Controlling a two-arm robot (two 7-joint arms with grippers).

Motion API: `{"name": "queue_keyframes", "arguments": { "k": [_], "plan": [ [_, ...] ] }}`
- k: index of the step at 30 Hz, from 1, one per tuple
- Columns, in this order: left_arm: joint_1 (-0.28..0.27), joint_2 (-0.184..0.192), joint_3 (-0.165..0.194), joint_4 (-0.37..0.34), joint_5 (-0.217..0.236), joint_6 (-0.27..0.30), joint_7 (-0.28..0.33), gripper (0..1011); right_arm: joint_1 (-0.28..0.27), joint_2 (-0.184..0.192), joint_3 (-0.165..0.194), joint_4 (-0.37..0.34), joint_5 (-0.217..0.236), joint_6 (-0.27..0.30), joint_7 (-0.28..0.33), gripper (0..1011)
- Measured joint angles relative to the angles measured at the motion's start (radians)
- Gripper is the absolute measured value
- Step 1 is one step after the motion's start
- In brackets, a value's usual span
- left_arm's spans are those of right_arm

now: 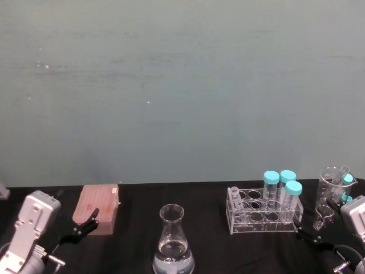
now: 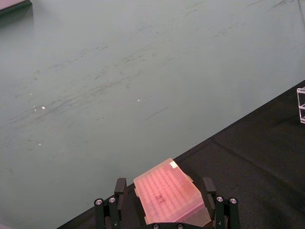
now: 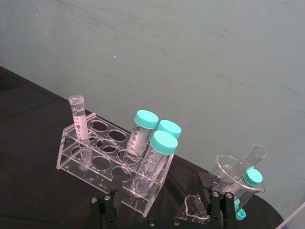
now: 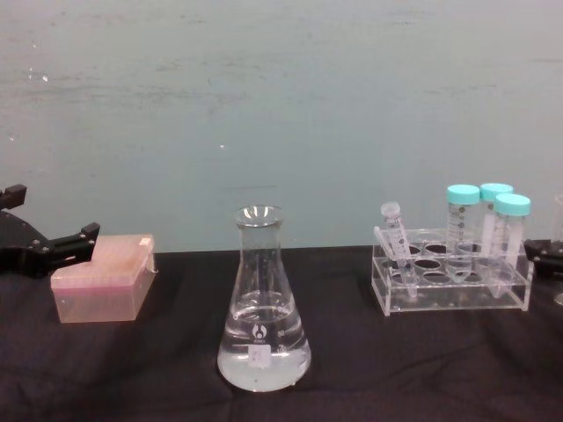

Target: Pour the liquid from the test tube into the beaker using one hand.

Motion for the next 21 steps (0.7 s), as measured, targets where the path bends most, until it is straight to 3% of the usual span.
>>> {"name": "queue_keyframes", "arguments": {
  "k": [21],
  "plan": [
    [0.0,0.0,0.0,0.0,0.0,0.0,0.0,1000,0.0,0.0,0.0,0.0,0.0,0.0,0.0,1003]
  ]
}}
